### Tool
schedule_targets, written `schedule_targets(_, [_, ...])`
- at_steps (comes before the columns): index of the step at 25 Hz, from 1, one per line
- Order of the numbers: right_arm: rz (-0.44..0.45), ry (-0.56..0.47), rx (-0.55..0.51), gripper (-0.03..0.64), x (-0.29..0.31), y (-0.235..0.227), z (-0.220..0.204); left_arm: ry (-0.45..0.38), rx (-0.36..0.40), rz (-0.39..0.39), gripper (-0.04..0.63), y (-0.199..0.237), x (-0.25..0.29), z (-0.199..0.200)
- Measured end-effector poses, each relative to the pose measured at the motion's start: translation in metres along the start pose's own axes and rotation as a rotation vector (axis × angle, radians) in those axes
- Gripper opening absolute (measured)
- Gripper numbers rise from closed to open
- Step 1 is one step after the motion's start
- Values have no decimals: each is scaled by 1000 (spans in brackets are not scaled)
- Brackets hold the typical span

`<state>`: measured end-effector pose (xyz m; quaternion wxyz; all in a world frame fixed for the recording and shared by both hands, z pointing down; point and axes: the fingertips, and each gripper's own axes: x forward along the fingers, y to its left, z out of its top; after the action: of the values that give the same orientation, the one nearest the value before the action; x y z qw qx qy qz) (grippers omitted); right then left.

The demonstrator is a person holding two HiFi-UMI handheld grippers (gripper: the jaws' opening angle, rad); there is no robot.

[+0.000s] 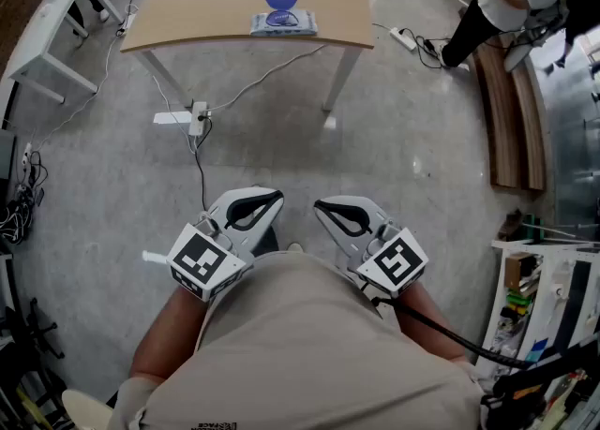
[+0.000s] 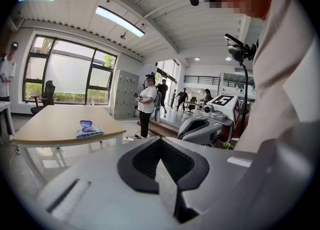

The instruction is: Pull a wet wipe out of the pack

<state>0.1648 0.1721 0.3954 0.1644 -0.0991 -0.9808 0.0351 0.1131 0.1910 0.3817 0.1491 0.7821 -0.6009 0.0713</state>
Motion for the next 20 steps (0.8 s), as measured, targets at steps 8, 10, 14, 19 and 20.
schedule_targets(8, [-20,25,5,2,78,-80,34,4,11,-42,6,105,36,26])
schedule_targets(10, [-31,21,7,2,98,-96,44,9,20,-54,6,130,41,31])
schedule_targets(14, [-48,18,9,2,137,-127,59,11,27,-69,6,178,49,37])
schedule_targets(19, [-78,33,-3,2,179,-151,68,15,41,-102,6,222,53,34])
schedule_targets(20, [-84,32,-7,2,185,-156,71,18,42,-106,6,230,55,33])
